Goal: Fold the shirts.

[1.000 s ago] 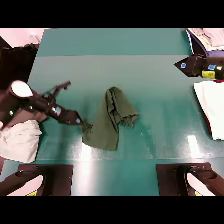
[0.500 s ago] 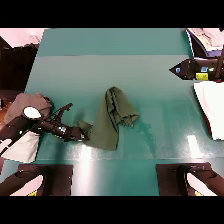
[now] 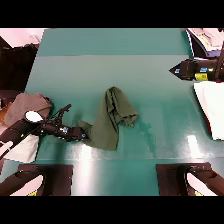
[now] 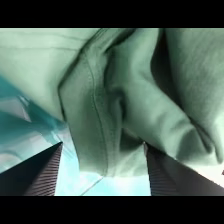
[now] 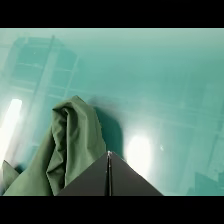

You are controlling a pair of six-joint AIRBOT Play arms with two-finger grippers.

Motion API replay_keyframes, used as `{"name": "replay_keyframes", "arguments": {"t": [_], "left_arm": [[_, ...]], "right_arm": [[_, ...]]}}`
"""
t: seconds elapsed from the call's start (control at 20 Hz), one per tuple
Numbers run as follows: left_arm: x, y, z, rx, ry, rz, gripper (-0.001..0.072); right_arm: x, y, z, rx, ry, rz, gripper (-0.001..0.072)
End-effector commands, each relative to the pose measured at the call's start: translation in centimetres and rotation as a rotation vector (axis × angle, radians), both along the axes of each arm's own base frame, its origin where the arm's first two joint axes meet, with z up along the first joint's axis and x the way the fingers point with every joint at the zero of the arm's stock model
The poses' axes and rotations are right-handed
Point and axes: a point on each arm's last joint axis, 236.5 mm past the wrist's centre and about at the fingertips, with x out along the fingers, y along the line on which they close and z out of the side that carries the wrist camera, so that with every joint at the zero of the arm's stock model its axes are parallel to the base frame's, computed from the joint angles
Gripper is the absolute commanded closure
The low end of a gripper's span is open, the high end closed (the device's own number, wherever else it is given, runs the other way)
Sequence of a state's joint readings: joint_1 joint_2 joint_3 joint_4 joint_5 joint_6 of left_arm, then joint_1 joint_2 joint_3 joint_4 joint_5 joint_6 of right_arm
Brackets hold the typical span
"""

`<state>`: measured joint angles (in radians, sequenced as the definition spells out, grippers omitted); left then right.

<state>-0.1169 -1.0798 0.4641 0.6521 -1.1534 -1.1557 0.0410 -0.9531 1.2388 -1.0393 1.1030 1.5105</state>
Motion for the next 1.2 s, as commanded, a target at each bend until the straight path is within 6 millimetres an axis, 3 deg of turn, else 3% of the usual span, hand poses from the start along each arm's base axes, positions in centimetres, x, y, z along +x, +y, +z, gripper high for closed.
{"name": "replay_keyframes", "arguments": {"t": [0.0,0.05,0.1,0.15,0.3,0.35,0.4,0.45,0.65,0.85,1.15], "left_arm": [[-0.7,-0.9,-0.3,0.005,-0.009,-0.035,0.0106],[-0.8,-1.2,-0.4,0.006,-0.018,-0.042,0.0342],[-0.6,-1.6,-0.3,0.001,-0.026,-0.037,0.0632],[-0.3,-1.9,0.0,-0.016,-0.029,-0.019,0.0681],[0.5,-2.1,1.5,-0.021,-0.062,-0.061,0.0682],[0.7,-1.9,2.2,-0.010,-0.082,-0.099,0.0682],[1.2,-1.7,3.1,0.007,-0.102,-0.133,0.0682],[1.8,-1.3,4.0,0.033,-0.126,-0.157,0.0682],[5.6,-0.8,8.7,0.091,-0.270,-0.194,0.0682],[8.0,-1.0,12.4,0.096,-0.383,-0.200,0.0682],[7.4,-0.5,12.2,0.117,-0.368,-0.231,0.0682]], "right_arm": [[-0.2,0.0,-0.1,-0.001,0.008,0.005,0.0693],[-0.2,0.1,-0.2,-0.002,0.012,0.006,0.0693],[-0.3,0.1,-0.3,-0.003,0.017,0.009,0.0693],[-0.6,0.1,-0.5,-0.007,0.027,0.014,0.0693],[-1.6,0.1,-1.9,-0.026,0.088,0.038,0.0688],[-2.1,0.2,-3.1,-0.026,0.125,0.047,0.0575],[-2.7,0.3,-4.7,-0.026,0.170,0.052,0.0329],[-3.5,0.5,-6.7,-0.022,0.225,0.061,0.0251],[-5.9,4.1,-13.6,0.031,0.362,0.111,0.0252],[-5.2,7.7,-18.5,0.006,0.426,0.157,0.0252],[-5.5,12.8,-22.8,-0.039,0.541,0.276,0.0261]]}}
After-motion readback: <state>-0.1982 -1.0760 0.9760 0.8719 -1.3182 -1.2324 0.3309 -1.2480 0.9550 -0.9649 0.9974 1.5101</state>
